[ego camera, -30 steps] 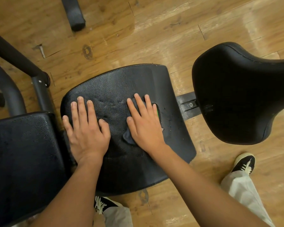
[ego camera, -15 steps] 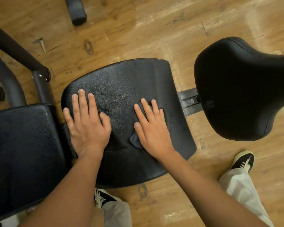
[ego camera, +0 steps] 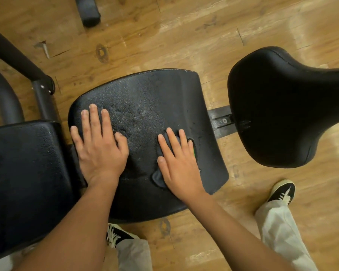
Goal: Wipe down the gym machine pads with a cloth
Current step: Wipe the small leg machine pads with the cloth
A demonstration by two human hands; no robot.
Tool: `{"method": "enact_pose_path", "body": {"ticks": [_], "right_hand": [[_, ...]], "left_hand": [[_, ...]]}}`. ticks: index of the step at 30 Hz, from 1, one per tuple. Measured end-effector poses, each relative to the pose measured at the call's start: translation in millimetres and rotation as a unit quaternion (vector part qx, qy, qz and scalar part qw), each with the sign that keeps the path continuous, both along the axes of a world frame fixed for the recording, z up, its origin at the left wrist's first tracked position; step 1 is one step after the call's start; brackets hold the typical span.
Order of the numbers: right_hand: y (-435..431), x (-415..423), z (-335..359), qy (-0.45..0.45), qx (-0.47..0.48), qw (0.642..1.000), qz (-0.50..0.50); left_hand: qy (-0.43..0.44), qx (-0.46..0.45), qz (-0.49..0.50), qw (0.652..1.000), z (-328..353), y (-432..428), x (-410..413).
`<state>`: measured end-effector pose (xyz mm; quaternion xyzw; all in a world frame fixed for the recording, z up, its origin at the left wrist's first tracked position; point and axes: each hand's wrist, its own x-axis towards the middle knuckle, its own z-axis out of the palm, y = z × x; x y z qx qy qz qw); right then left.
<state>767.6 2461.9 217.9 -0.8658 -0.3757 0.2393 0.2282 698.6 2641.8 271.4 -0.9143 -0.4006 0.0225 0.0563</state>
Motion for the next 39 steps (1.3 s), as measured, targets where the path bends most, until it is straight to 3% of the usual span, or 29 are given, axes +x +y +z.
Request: {"method": "enact_pose_path", "body": {"ticks": [10,18,27,39], "right_hand": [[58.4,50.3,-6.7,0.017,0.023,0.999,-0.043],[3.7,3.9,0.1,0.020,0.009,1.000,-0.022],[55.3,50.9,-8.9,0.016,0.019,0.998,-0.051],[-59.6,-44.1,3.1,0.011,-0.037,0.999,-0.019]], "left_hand": [[-0.003,0.007,-0.005,1.000,-1.6,0.9,-1.1],[0.001,0.006,-0.005,1.000,-1.7,1.4,-1.0],[-0.009,0.004,-0.006,1.000,-0.7,2.5,-1.9],[-0.012,-0.005,-0.001,1.000,1.9,0.2,-0.9]]}}
